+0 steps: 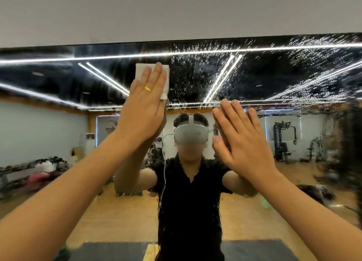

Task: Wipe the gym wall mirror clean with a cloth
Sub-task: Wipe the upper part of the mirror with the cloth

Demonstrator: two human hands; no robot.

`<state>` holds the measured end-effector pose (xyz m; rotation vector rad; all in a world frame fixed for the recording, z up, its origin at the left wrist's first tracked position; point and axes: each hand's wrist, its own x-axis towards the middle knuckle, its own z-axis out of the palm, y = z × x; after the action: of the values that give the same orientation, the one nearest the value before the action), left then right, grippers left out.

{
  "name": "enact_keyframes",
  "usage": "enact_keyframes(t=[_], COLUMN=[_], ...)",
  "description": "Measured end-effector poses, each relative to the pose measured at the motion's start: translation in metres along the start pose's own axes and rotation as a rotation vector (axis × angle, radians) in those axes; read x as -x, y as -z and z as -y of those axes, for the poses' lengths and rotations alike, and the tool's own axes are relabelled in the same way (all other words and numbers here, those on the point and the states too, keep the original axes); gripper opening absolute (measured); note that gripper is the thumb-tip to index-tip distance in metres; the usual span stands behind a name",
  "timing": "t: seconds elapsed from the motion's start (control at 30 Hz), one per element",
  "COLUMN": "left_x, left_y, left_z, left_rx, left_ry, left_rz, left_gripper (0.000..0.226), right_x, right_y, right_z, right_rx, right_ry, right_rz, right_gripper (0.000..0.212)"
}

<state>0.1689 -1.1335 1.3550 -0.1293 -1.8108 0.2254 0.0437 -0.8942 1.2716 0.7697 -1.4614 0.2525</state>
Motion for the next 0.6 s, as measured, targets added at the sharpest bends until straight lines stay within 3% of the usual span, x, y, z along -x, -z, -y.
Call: enact_keyframes(t=[0.3, 0.6], left_x=[-0.077, -0.02], left_y=[0.012, -0.003], left_z=[-0.015, -0.02], left_rx=[-0.051, -0.014], left_ry=[0.054, -0.017], left_rz=[-0.011, -0.002], left_gripper=[0.062, 0.068], right_x=[0.0, 0.001], right_y=[-0.003, -0.003], right_z=[0.001, -0.002], right_rx=[-0.006, 0.0], right_ry=[0.004, 0.009], right_rz=[-0.014, -0.006], right_gripper=[0.064, 0.065])
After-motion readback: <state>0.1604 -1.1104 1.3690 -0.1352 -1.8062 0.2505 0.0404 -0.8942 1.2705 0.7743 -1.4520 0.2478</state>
